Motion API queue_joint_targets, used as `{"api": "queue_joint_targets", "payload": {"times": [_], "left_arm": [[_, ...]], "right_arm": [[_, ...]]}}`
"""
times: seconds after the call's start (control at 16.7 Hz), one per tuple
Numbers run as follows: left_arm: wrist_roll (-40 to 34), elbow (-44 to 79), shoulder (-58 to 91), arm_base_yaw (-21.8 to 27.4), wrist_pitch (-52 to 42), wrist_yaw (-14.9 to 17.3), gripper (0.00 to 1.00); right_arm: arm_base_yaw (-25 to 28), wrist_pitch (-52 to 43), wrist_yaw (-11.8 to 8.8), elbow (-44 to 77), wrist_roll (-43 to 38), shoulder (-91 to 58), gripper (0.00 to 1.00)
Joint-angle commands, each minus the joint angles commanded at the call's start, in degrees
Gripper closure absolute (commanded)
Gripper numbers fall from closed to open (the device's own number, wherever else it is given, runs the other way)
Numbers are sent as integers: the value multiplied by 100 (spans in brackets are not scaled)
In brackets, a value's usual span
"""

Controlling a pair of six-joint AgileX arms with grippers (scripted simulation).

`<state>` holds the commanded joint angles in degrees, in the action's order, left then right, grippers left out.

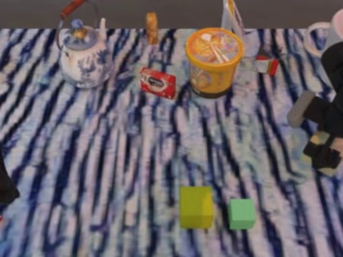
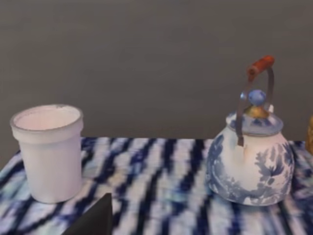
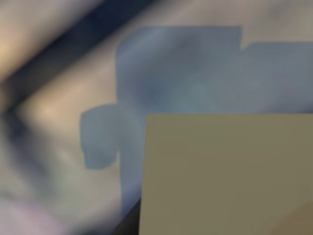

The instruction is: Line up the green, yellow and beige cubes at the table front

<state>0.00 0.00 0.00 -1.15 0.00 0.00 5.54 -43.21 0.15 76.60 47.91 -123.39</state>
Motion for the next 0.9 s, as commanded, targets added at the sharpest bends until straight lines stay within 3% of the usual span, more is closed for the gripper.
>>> {"api": "queue_joint_targets", "payload": {"times": [0.18,0.24,0.9], "left_arm": [[0,0,0,0,0,0,0],[0,0,0,0,0,0,0],[0,0,0,0,0,0,0]], "right_arm": [[0,0,0,0,0,0,98],[0,0,0,0,0,0,100],[3,-281,-9,150,-7,157,100]]}}
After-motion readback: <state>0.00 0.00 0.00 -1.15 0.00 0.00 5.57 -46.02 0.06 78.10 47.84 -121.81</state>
